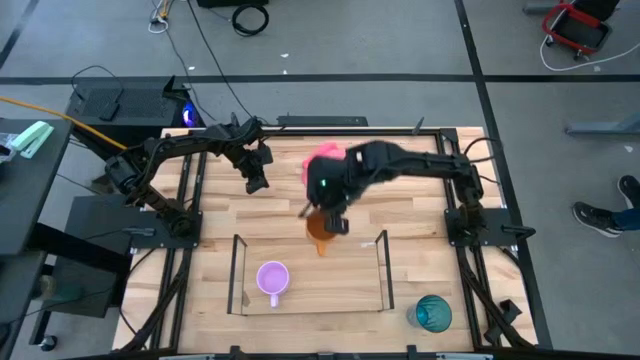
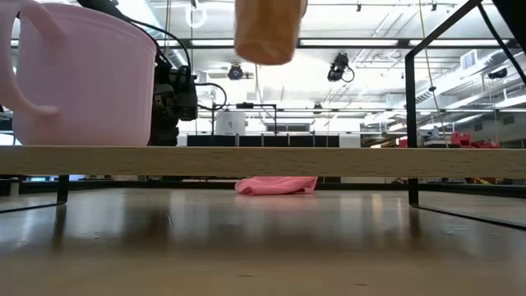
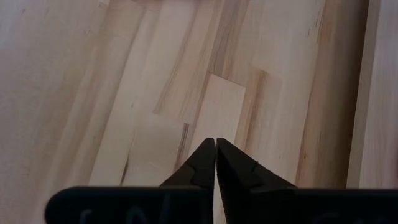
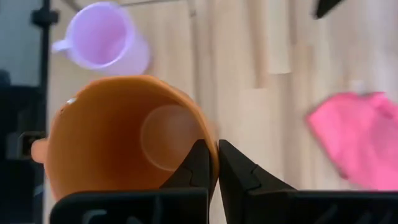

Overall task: Stack small to large cups/mugs on shelf
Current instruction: Put the orange mug on the shelf

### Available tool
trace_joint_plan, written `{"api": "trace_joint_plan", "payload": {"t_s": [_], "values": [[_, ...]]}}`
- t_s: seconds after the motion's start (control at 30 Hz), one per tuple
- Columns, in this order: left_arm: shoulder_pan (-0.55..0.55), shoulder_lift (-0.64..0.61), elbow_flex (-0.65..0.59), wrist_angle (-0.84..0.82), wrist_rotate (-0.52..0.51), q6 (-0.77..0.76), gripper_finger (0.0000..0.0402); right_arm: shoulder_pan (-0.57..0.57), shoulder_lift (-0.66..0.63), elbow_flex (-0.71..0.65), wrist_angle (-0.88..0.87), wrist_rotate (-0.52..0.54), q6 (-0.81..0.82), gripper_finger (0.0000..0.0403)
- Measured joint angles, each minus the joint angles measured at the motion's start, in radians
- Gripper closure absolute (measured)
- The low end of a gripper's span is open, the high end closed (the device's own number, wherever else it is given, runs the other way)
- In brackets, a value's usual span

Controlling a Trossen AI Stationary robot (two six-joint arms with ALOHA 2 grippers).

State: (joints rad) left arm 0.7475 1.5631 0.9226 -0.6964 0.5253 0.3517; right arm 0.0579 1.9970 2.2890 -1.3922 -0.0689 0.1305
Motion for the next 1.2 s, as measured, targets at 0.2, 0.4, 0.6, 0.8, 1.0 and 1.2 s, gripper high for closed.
{"api": "trace_joint_plan", "payload": {"t_s": [0.2,0.4,0.6,0.8,1.0,1.2], "values": [[0.000,0.000,0.000,0.005,0.000,-0.021,0.0375,0.124,0.000,-0.006,0.014,-0.001,0.029,0.0390],[-0.001,0.000,0.000,0.007,0.000,-0.054,0.0387,0.194,0.019,-0.006,0.052,0.004,0.082,0.0390],[-0.018,0.000,0.000,0.010,0.000,-0.080,0.0387,0.228,0.112,-0.008,0.065,0.007,0.090,0.0390],[-0.063,0.000,0.000,0.026,0.000,-0.079,0.0384,0.227,0.189,-0.008,0.103,0.010,0.108,0.0390],[-0.099,0.000,0.000,0.033,0.000,-0.072,0.0392,0.233,0.218,-0.008,0.114,0.005,0.138,0.0390],[-0.112,0.000,0.000,0.035,-0.001,-0.067,0.0380,0.238,0.220,-0.009,0.161,0.022,0.163,0.0390]]}}
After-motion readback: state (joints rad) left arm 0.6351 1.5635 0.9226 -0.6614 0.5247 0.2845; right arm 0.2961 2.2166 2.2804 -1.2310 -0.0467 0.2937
